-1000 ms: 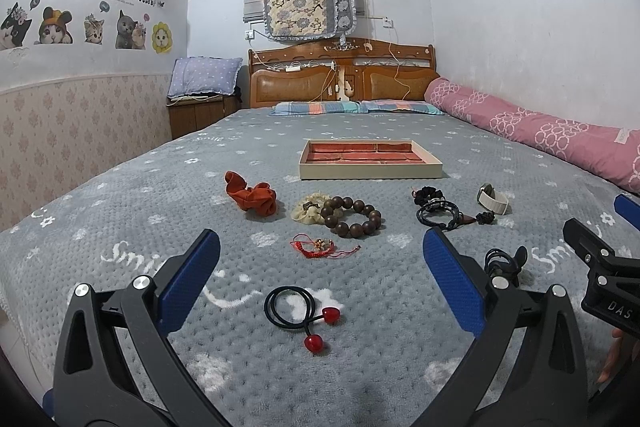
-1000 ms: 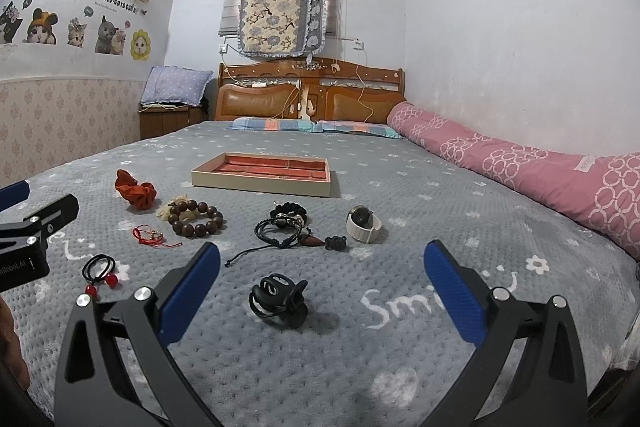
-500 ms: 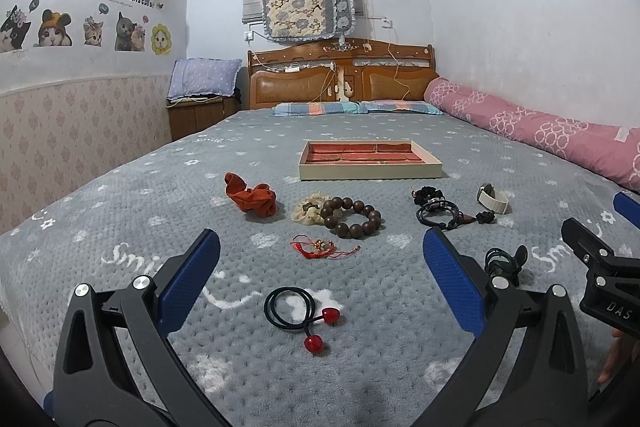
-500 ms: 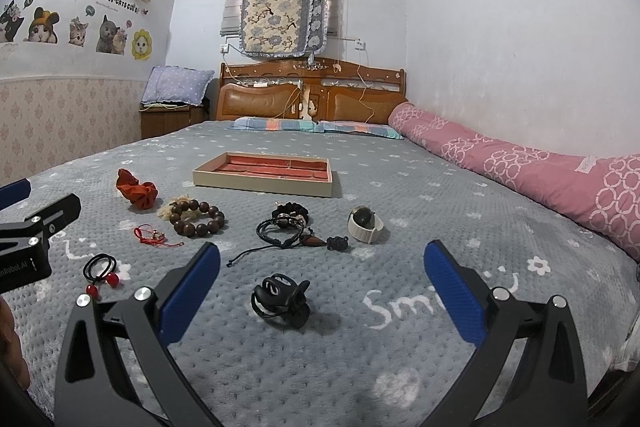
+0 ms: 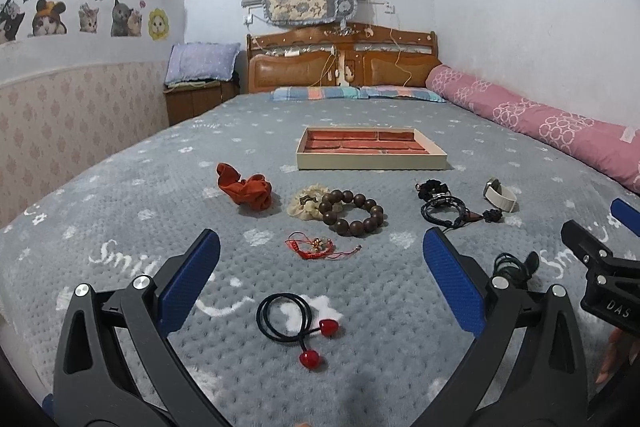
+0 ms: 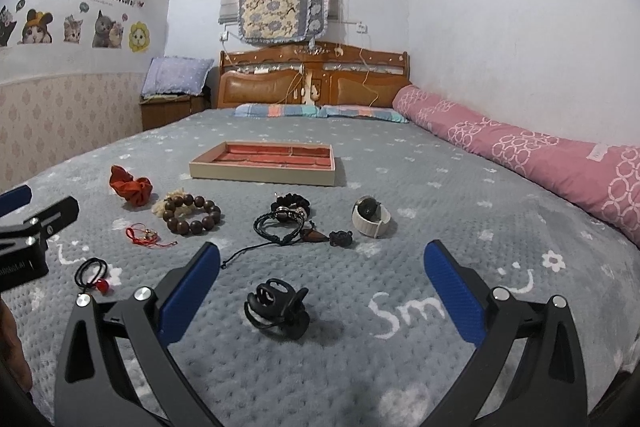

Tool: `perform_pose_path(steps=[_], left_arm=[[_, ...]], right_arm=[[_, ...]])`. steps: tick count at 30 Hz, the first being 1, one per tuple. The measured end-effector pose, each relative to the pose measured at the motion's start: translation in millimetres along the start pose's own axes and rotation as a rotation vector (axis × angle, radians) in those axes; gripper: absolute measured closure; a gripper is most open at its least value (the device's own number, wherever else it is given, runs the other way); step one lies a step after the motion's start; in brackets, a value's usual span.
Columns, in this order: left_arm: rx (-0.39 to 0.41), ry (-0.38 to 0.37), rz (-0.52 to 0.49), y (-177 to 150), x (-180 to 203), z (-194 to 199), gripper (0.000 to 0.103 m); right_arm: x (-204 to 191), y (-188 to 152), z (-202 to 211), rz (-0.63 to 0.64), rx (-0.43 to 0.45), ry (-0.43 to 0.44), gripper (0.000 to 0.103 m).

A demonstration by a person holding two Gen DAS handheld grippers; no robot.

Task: Organize jewelry
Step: 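Grasp the red string charm with the left tool while the right tool grasps the brown pendant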

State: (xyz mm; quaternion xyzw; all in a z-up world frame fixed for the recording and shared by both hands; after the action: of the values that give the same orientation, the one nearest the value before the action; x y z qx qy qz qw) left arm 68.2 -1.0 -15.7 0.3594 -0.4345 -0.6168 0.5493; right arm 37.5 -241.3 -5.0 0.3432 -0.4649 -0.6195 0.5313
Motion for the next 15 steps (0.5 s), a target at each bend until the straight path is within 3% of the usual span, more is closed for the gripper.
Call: perform_pose_path(steps=[15], left_arm=[[-0.099, 0.001, 0.031, 32.0, -21.4, -58.3, 0.005]], right_arm=[[-2.2, 32.5, -74.0, 0.007, -0.086, 0.015, 0.004]])
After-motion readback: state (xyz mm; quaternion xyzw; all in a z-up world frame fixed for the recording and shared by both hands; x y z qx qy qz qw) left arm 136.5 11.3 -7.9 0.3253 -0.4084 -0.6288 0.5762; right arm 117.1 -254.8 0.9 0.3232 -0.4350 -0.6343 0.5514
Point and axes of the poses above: each gripper's, at about its wrist camera, not at the fingertips, and z roughly against the way its jaws point, x to its right, y to its top, the point moved 4 cm from there along -z, roughly the way its jaws point, and after that the axes turned 8 degrees about -y, right-handed, at the moved point
